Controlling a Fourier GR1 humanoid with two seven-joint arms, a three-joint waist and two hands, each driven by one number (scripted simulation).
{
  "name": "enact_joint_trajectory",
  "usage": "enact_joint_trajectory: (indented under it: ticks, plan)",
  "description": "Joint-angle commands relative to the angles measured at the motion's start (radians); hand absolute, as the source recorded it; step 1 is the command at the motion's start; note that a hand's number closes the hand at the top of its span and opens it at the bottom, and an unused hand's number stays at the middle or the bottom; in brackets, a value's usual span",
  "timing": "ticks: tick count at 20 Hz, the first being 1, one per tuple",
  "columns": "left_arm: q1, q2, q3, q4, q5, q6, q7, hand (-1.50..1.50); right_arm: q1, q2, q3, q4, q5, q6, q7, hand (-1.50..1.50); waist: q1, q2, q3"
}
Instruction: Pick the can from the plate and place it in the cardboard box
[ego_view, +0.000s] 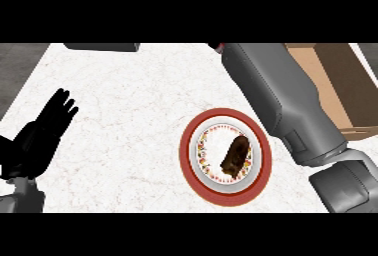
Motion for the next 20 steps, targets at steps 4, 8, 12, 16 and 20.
enact_joint_trajectory:
  ticks: [4, 8, 12, 16, 20]
  plan:
    - [0.041, -0.027, -0.011, 0.012, -0.025, 0.002, -0.051, 0.0, -0.115, -0.061, -0.011, 0.073, 0.087, -0.071, 0.145, 1.5, -0.017, -0.004, 0.0]
    - [-0.033, 0.012, 0.024, 0.024, 0.0, 0.004, 0.01, 0.0, -0.137, -0.109, -0.039, 0.117, 0.106, -0.096, 0.152, 1.5, -0.019, -0.001, 0.0]
    - [0.03, -0.011, 0.017, 0.007, -0.015, 0.007, -0.019, 0.0, -0.142, -0.176, -0.065, 0.143, 0.1, -0.041, 0.086, 1.5, -0.023, -0.005, 0.0]
    - [-0.016, 0.005, 0.018, -0.004, 0.003, -0.005, 0.023, 0.0, -0.085, -0.199, -0.083, 0.206, 0.102, -0.105, 0.029, 1.5, -0.013, 0.002, 0.001]
    - [0.034, -0.048, -0.025, -0.045, -0.051, 0.042, 0.013, 0.0, 0.0, -0.235, -0.085, 0.156, 0.096, -0.144, -0.061, 1.5, -0.032, -0.007, 0.001]
